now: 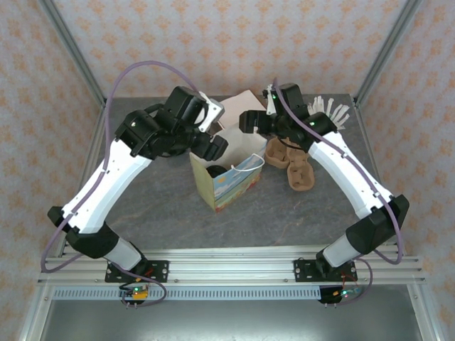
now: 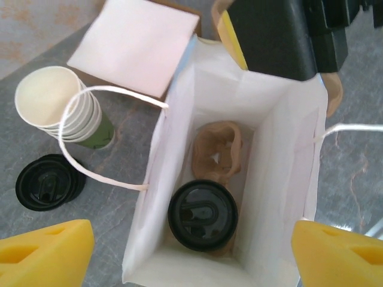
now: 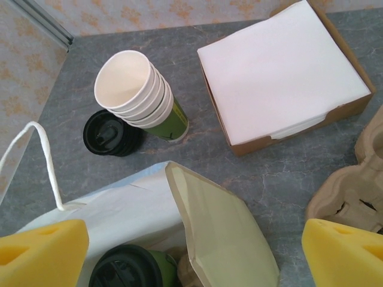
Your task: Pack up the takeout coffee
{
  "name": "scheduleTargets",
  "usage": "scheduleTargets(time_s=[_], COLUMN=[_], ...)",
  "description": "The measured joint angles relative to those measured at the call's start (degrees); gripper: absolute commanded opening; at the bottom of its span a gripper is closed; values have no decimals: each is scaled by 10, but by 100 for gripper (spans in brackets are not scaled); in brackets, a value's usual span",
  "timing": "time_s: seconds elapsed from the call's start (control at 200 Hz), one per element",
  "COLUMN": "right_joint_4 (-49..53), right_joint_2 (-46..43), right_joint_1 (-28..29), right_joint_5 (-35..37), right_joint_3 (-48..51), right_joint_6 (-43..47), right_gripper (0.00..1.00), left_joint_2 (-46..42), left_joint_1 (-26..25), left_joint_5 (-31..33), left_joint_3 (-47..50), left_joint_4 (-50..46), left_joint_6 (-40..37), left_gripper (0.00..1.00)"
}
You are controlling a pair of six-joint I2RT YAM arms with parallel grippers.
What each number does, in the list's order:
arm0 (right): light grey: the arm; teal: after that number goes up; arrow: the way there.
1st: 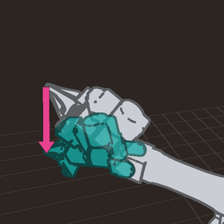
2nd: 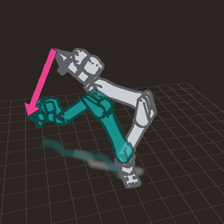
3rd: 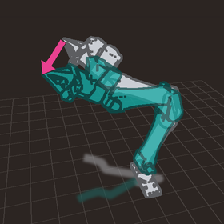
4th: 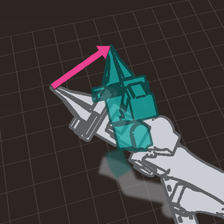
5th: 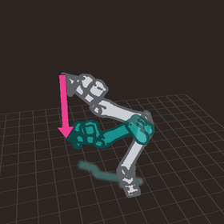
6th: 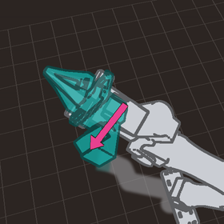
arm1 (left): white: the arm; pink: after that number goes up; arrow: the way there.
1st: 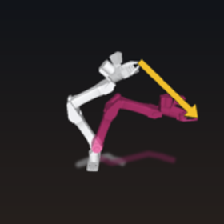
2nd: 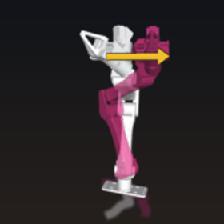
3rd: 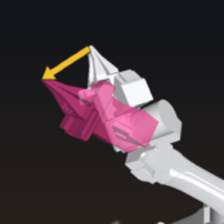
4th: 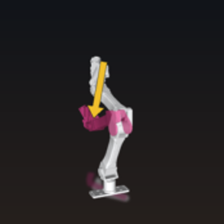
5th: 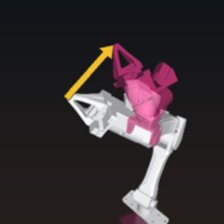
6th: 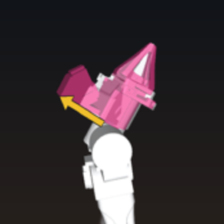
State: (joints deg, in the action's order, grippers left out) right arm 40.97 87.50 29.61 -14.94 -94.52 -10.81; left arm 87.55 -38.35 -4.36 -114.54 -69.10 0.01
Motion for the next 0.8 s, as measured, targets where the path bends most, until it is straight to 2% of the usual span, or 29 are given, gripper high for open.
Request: scheduleTargets(time_s=[0.27,0.415,0.556,0.686,0.801], right_joint_4=[-27,-33,-14,27,56], right_joint_2=[-40,-82,-110,-99,-68], right_joint_1=[0,-10,-77,-144,-199], right_joint_5=[20,61,110,156,162], right_joint_3=[0,0,0,0,0], right_joint_6=[-8,-3,9,23,34], right_gripper=[95,93,85,80,68], left_joint_2=[-42,-66,-99,-122,-123], left_joint_1=[11,45,84,84,84], left_joint_5=[32,45,65,67,65], left_joint_3=[65,107,153,178,181], left_joint_4=[76,120,155,176,189], left_joint_6=[42,76,106,122,127], left_gripper=[86,86,86,86,86])
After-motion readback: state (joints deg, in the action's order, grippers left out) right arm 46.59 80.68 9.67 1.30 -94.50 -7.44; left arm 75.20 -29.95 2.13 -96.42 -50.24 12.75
